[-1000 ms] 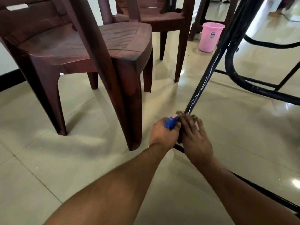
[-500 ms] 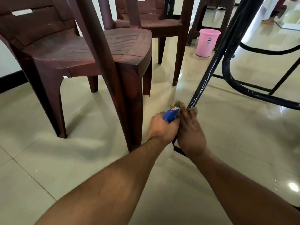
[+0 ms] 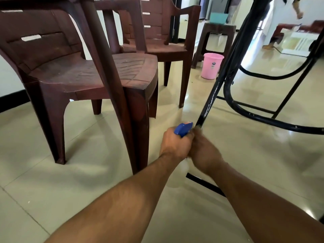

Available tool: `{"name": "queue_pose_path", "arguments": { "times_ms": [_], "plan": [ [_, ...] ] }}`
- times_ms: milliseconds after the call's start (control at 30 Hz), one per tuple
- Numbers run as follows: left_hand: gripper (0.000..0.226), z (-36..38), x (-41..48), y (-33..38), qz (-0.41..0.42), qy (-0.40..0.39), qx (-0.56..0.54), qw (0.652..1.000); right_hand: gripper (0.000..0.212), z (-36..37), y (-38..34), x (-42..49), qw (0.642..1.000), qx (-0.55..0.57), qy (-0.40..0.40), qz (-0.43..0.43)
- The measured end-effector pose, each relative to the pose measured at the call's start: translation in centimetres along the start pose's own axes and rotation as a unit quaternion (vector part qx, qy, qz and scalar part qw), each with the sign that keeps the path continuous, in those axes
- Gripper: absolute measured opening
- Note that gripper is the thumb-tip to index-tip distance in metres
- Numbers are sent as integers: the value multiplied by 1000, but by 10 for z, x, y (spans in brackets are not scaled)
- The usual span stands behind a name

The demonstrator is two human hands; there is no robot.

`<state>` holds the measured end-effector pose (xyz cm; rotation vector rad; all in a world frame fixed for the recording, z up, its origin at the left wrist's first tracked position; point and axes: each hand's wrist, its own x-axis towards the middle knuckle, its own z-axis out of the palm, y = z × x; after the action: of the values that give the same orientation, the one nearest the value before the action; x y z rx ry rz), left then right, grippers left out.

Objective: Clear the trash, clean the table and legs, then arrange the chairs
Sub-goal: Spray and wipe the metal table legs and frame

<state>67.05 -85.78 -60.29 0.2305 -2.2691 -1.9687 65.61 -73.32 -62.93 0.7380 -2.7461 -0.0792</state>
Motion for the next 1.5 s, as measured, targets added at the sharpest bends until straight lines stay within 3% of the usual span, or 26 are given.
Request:
{"name": "queue_pose_path", "arguments": {
  "times_ms": [100, 200, 333, 433, 533, 667, 767, 867, 933, 1033, 1200, 1400, 1500],
  "plan": [
    [11, 0, -4, 6, 30, -8, -1, 1000, 38, -7, -8, -9, 993, 13, -44, -111],
    [14, -2, -3, 19, 39, -13, -28, 999, 34, -1, 7, 3, 987, -43, 63, -140],
    [11, -1, -1, 39, 81, -22, -49, 995, 65, -10, 34, 14, 987, -143, 71, -12],
    [5, 2, 2, 44, 74, -15, -59, 995, 56, -7, 30, 9, 988, -138, 36, -60],
    [23, 6, 6, 45, 72, -13, -41, 996, 43, -7, 28, 8, 978, -135, 88, -129],
    [17, 11, 14, 52, 78, -29, -40, 996, 68, -43, 46, 32, 974, -180, 138, -25],
    [8, 7, 23, 56, 82, -24, -23, 996, 70, -55, 47, 41, 981, -145, 130, -6],
    [15, 5, 33, 63, 59, -33, -21, 997, 42, -30, 39, 30, 969, -215, 38, -113],
    [15, 6, 36, 70, 53, -39, -16, 998, 40, -22, 41, 26, 970, -188, 1, -153],
    [5, 3, 39, 82, 82, -25, -19, 996, 45, -40, 43, 43, 969, -213, 80, -97],
    [9, 0, 40, 100, 124, -43, -29, 991, 66, -81, 57, 73, 960, -183, 197, 83],
    [4, -6, 37, 88, 122, -38, -66, 990, 66, -76, 45, 71, 983, -156, 96, 25],
    [6, -10, 37, 78, 99, -17, -67, 993, 64, -101, 50, 72, 965, -205, 152, 62]
  ]
}}
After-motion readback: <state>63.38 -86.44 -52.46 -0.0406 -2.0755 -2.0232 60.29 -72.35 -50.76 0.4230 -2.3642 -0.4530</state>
